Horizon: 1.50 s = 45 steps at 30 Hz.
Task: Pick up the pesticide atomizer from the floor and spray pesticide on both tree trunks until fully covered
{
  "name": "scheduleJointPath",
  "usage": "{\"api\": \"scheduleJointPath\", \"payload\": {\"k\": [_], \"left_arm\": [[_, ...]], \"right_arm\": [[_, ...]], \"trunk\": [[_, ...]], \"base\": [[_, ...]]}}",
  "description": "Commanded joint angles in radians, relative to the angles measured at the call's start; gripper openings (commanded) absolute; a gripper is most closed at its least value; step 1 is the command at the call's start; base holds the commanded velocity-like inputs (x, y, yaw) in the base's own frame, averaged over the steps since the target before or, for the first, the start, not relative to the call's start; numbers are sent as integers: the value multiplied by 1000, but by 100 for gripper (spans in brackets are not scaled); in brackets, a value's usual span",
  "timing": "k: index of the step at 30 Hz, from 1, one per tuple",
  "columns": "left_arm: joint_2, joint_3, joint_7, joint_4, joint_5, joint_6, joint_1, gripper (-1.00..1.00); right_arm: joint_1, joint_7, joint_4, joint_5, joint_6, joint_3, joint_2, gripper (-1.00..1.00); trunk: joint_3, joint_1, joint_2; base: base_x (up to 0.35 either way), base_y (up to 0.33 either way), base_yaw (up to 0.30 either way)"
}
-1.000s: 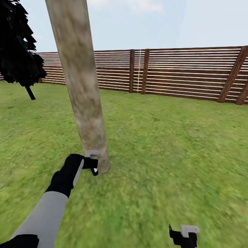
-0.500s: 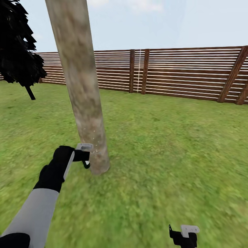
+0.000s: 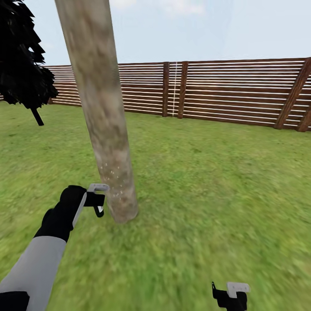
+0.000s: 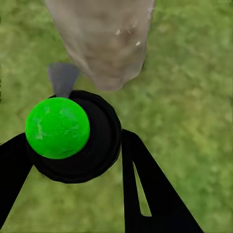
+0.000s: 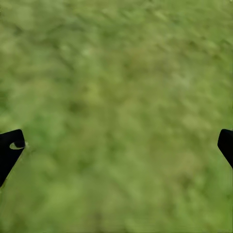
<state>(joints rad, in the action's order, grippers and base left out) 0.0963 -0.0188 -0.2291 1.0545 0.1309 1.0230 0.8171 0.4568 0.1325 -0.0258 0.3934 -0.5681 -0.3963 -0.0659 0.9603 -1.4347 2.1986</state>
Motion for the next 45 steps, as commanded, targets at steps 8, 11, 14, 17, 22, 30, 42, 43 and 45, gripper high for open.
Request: {"api": "scheduleJointPath", "payload": {"k": [8,11,14,17,22,30,42,43,45], "left_arm": [[27,-3,-7,-25,17,-7,-43,-100],[20,1,-2,-68,16,-13,-64,-100],[19,-1,1,-103,18,-15,-67,-100],[19,-4,4,-105,18,-15,-67,-100],[19,-5,4,-105,18,-15,-67,-100],[18,-8,4,-86,15,-14,-67,-100],[-25,-32,5,-128,11,-78,-180,-100],[-24,-33,5,-123,10,-81,-186,-100],[-22,-34,5,-121,11,-82,-191,-100]], "right_arm": [[0,6,0,4,-1,-9,0,100],[0,6,0,4,-1,-9,0,100],[0,6,0,4,-1,-9,0,100],[0,6,0,4,-1,-9,0,100],[1,6,0,5,-1,-9,0,100],[0,6,-1,5,-1,-9,1,100],[1,6,-2,5,-1,-9,2,100],[1,6,-2,5,-1,-9,2,100],[0,6,-2,5,-1,-9,1,100]], "trunk": [[1,0,0],[1,0,0],[1,0,0],[1,0,0],[1,0,0],[1,0,0],[1,0,0],[1,0,0],[1,0,0]], "base": [[78,29,0],[0,0,0],[0,-19,147],[0,-257,49],[-111,-272,2],[-82,-272,40],[8,-272,63],[99,-273,0],[133,-268,0]]}}
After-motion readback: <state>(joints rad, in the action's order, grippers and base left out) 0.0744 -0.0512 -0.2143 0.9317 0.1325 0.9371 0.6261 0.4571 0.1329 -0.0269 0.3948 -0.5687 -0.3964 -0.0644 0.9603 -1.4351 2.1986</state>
